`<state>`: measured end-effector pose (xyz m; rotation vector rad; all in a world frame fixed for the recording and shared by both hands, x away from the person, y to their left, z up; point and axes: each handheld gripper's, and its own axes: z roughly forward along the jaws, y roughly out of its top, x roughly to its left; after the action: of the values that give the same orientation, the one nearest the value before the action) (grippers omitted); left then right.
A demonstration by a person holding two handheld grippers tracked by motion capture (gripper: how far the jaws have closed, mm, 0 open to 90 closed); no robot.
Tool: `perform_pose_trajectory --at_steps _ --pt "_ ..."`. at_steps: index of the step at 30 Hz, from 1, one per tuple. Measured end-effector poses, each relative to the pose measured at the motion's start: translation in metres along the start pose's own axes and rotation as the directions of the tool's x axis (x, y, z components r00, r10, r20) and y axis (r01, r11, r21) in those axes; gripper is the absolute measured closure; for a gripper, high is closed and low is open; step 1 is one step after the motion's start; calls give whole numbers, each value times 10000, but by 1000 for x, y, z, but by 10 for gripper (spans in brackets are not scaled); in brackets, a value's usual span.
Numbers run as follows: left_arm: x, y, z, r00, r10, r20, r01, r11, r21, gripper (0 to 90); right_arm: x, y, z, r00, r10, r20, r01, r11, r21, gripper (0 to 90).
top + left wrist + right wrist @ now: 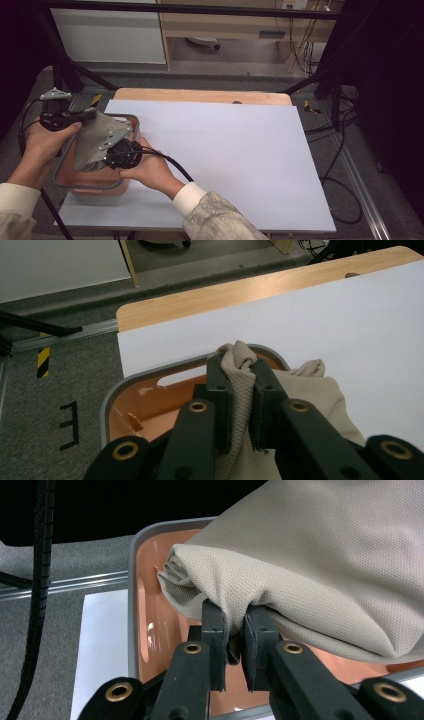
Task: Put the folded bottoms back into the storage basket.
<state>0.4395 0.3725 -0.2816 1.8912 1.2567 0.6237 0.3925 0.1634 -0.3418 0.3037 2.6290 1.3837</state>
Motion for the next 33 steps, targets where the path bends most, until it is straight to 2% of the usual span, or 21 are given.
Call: perform_pose_trajectory --at_steps 17,33 --pt "-2 -9 11 10000 14 97 -16 9999 163 819 2 -6 10 10000 -32 -48 33 9996 269 824" --pt "5 -20 18 9998 -175 -4 175 9995 252 817 3 -11 20 10000 -17 -4 17 9983 584 822"
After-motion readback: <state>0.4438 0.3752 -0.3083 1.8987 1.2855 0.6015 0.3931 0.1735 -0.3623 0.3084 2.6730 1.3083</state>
